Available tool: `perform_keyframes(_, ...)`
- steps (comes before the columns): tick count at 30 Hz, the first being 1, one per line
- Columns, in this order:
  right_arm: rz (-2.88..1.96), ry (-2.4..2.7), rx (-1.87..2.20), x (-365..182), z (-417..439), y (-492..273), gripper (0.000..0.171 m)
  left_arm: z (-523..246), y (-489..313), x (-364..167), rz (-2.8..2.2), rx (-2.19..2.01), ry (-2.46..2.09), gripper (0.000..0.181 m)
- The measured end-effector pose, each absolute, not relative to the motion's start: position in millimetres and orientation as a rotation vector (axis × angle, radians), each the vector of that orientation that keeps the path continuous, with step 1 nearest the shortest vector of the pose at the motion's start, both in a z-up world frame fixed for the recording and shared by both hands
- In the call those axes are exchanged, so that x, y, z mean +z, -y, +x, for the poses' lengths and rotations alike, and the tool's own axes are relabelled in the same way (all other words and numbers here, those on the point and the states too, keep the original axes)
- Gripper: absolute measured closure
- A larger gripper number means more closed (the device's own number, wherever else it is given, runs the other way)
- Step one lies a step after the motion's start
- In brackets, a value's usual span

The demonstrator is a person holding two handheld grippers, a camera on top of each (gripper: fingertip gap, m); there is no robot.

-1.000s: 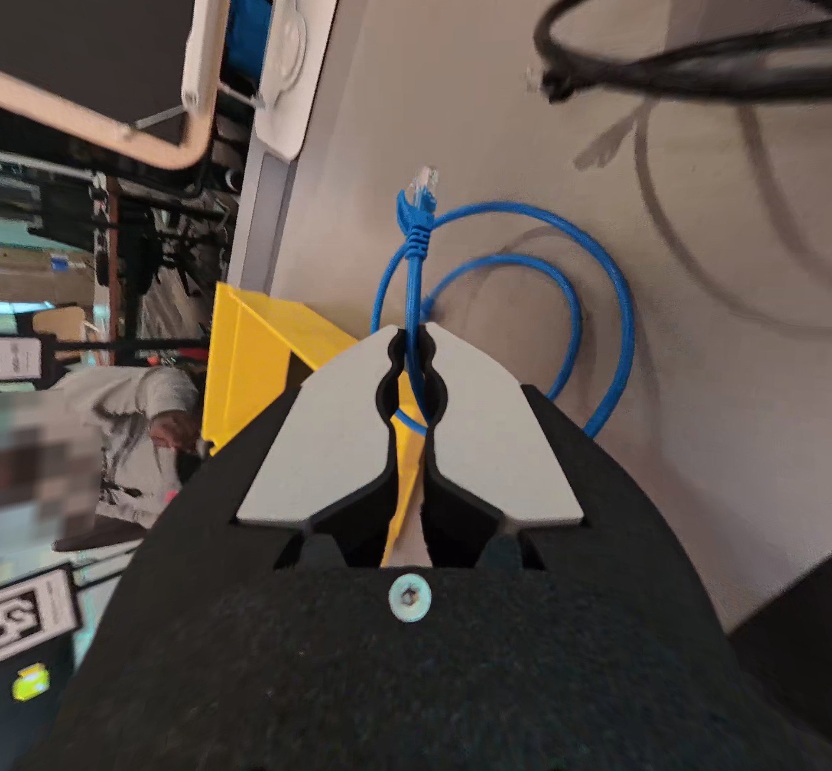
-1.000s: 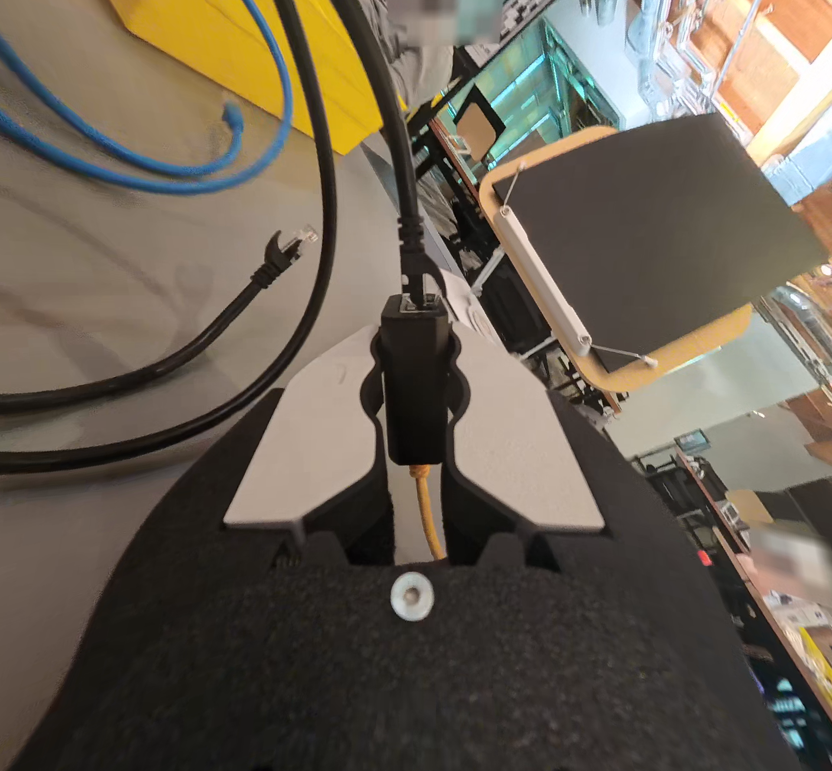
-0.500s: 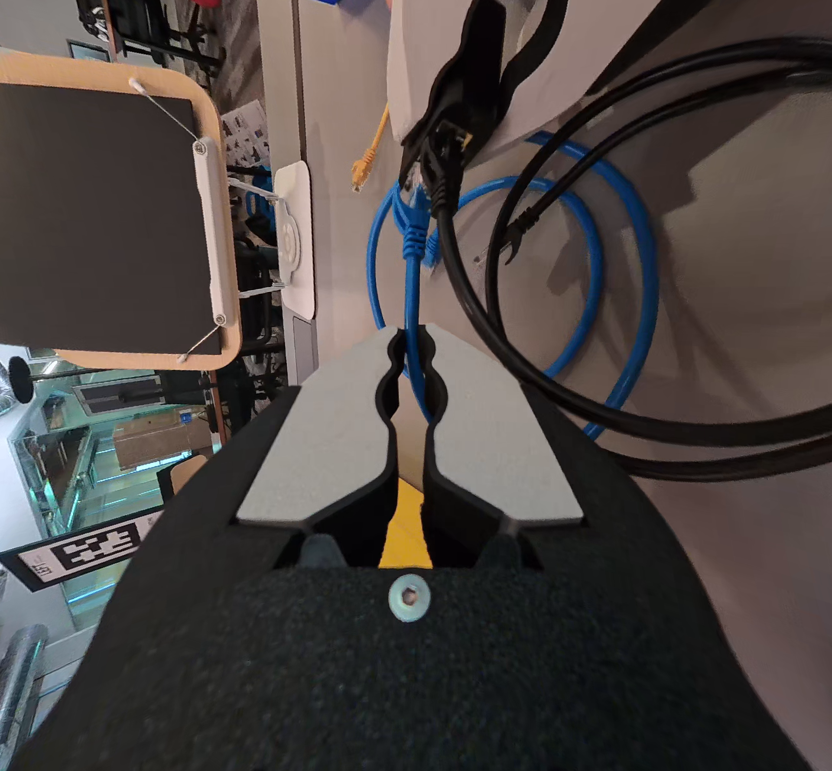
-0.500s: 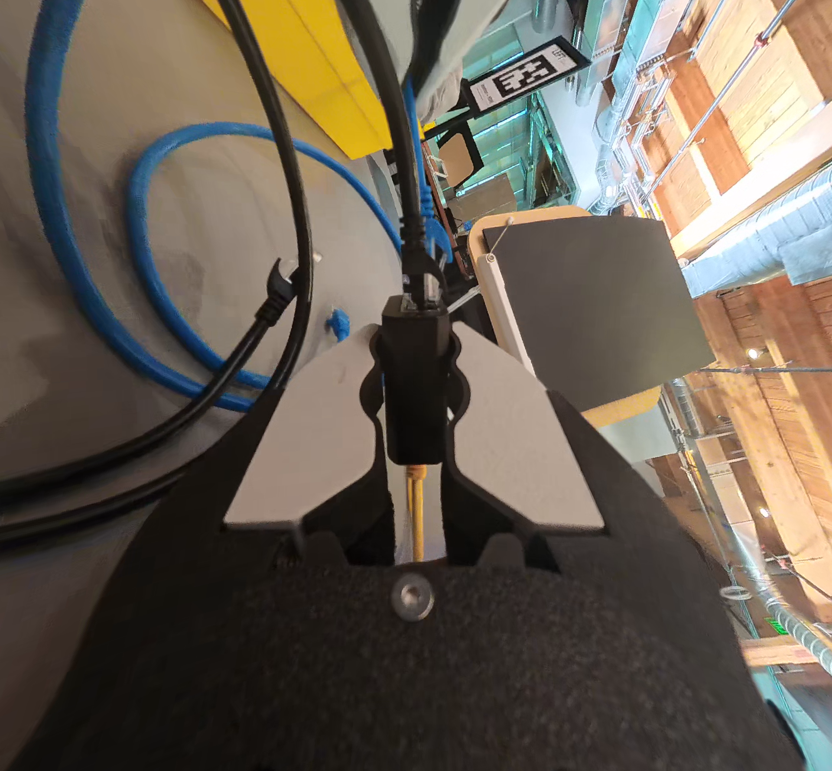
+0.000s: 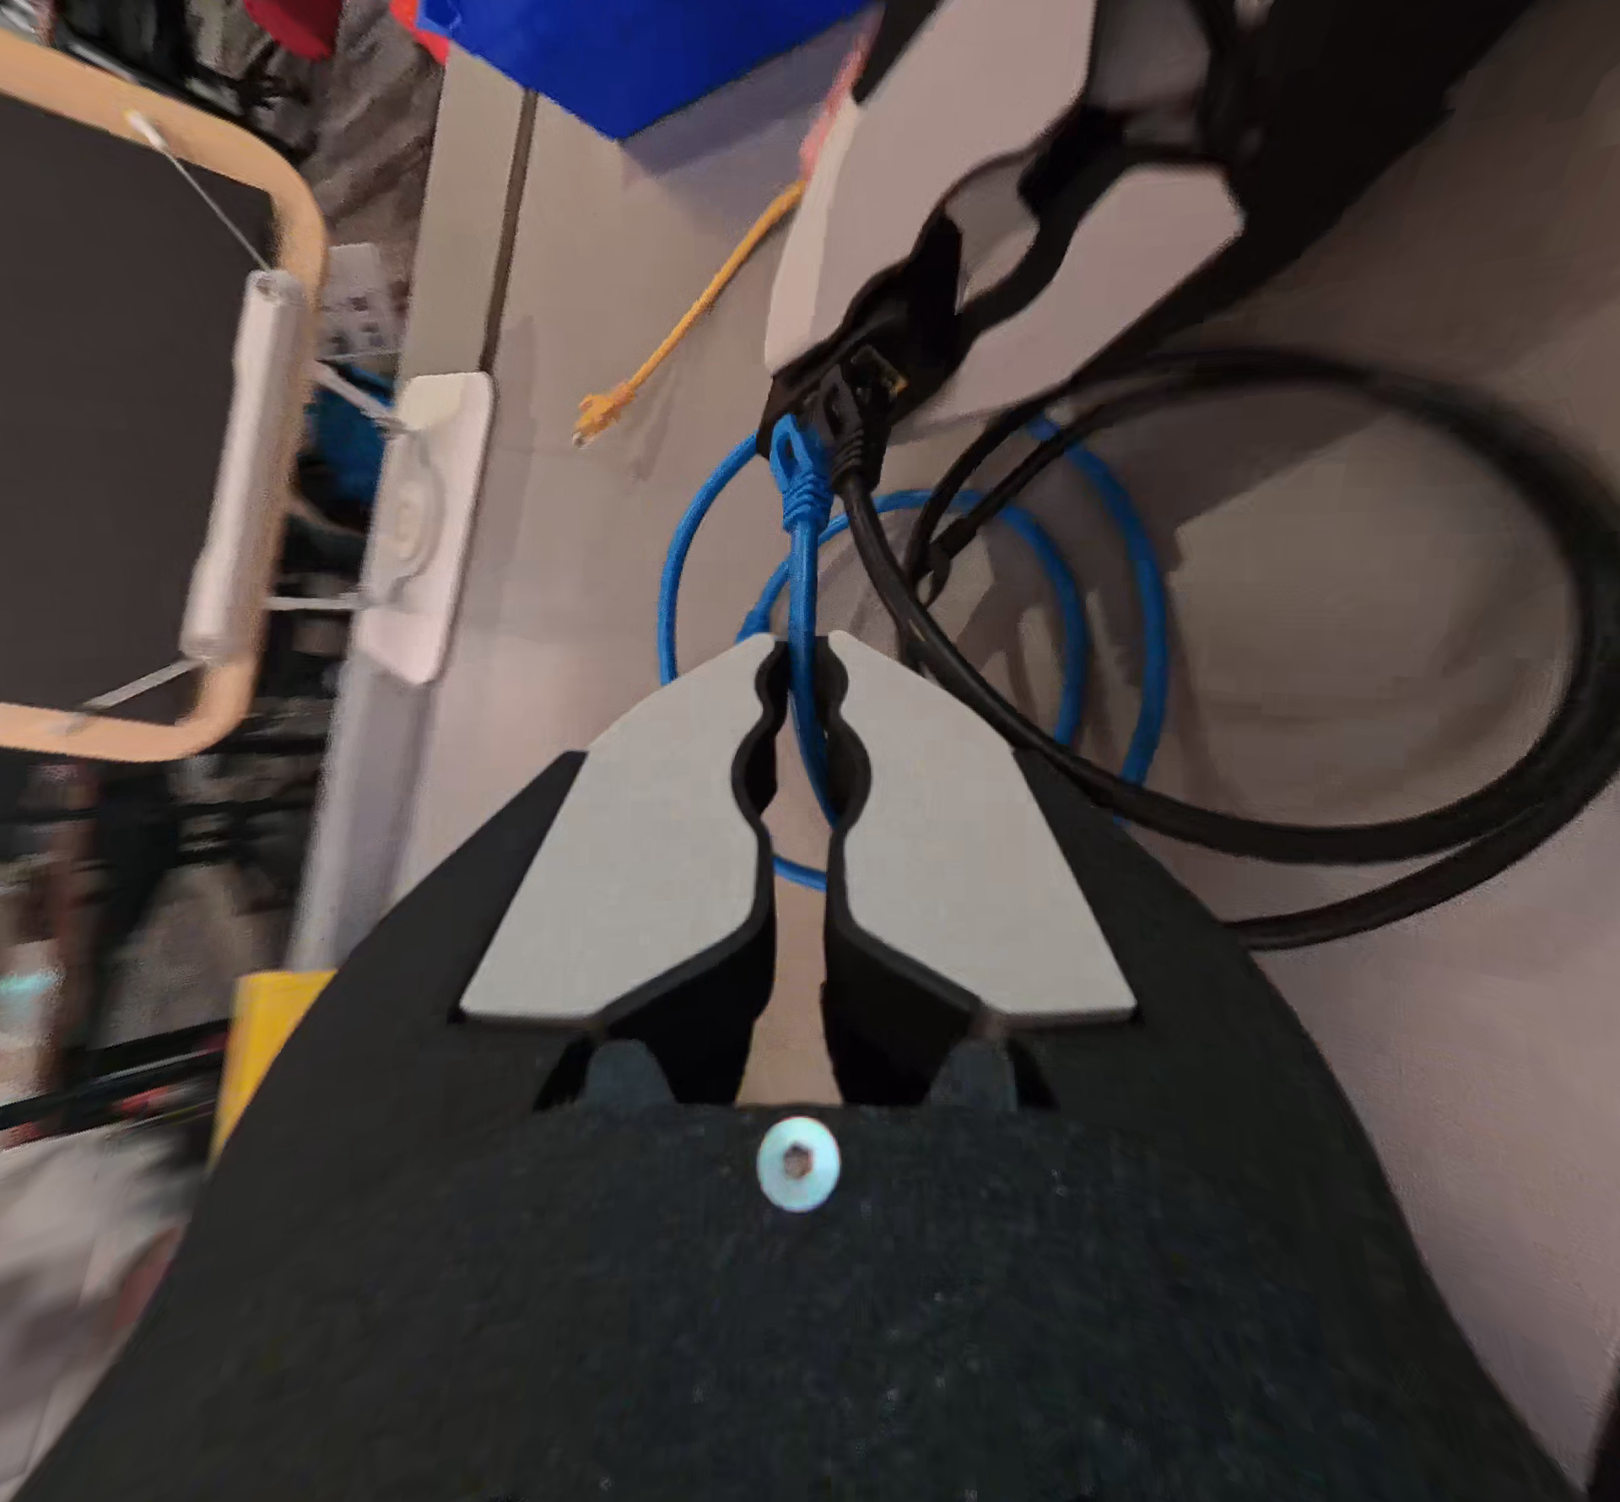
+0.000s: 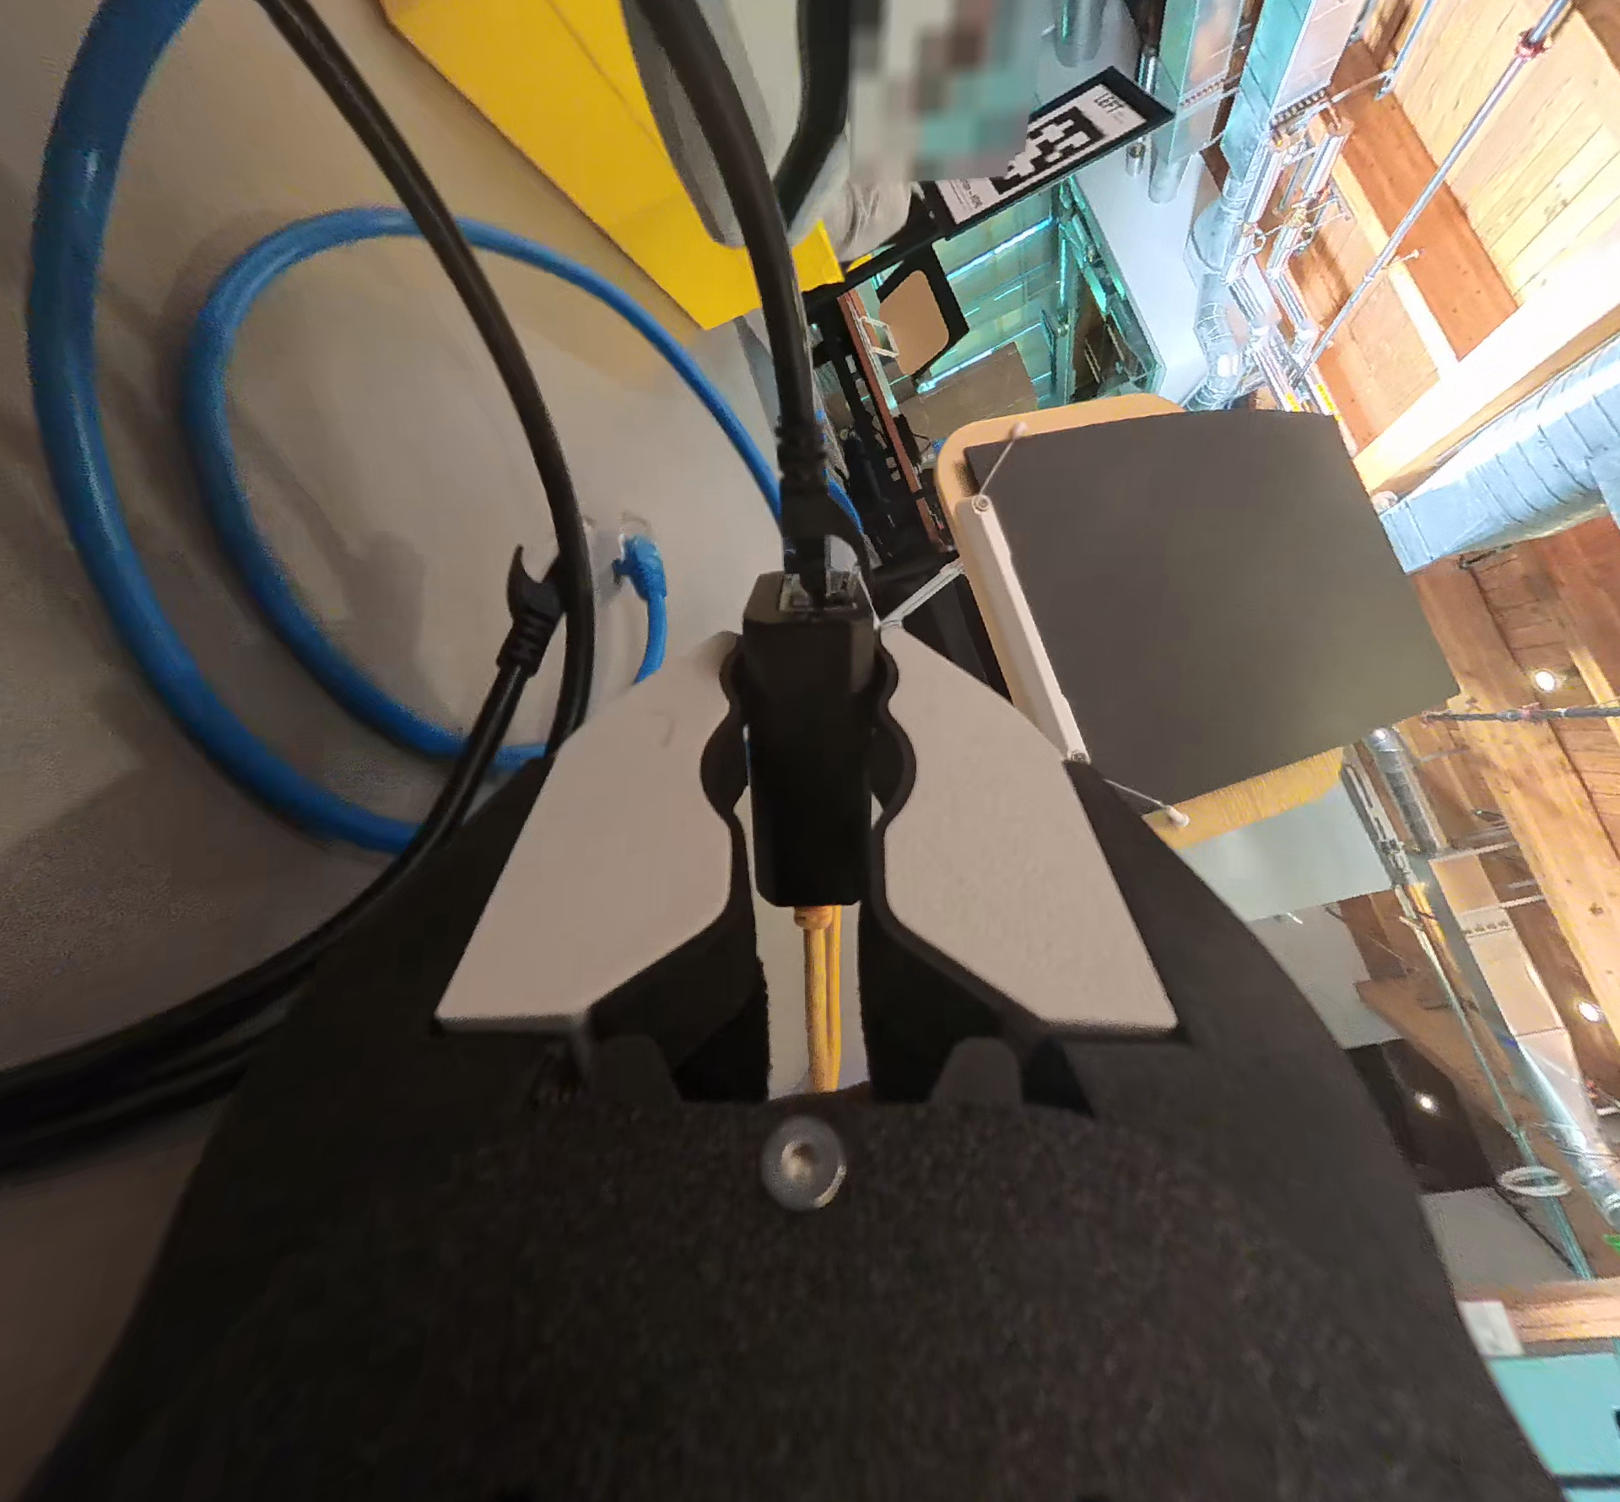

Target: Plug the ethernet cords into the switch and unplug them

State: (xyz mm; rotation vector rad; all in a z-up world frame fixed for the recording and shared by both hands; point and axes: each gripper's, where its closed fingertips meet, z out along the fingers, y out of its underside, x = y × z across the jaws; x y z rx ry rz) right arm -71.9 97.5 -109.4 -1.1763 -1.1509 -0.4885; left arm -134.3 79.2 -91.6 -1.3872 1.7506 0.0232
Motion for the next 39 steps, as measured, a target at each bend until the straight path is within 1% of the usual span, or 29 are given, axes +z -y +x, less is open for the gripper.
perform_keyframes(4,-1.189,1.124,-0.452,-107,-70,-98,0.147,-127,-71,-84,-1.571,-0.526,-1.609,0.176)
perform_keyframes(7,-1.208,1.119,-0.406,-108,-71,-98,0.147,-124,-71,-80,-1.615,-0.763,-1.513,0.176)
perform_keyframes(17,-1.246,1.135,-0.393,-115,-72,-100,0.148,-122,-68,-87,-1.623,-0.838,-1.503,0.176)
perform_keyframes(28,-1.236,1.141,-0.384,-114,-74,-97,0.148,-121,-74,-96,-1.648,-0.789,-1.497,0.177)
perform_keyframes(37,-1.195,1.195,-0.369,-118,-86,-92,0.147,-116,-71,-99,-1.676,-1.037,-1.454,0.174)
perform_keyframes(39,-1.151,1.255,-0.366,-123,-99,-87,0.147,-109,-70,-105,-1.689,-1.030,-1.474,0.180)
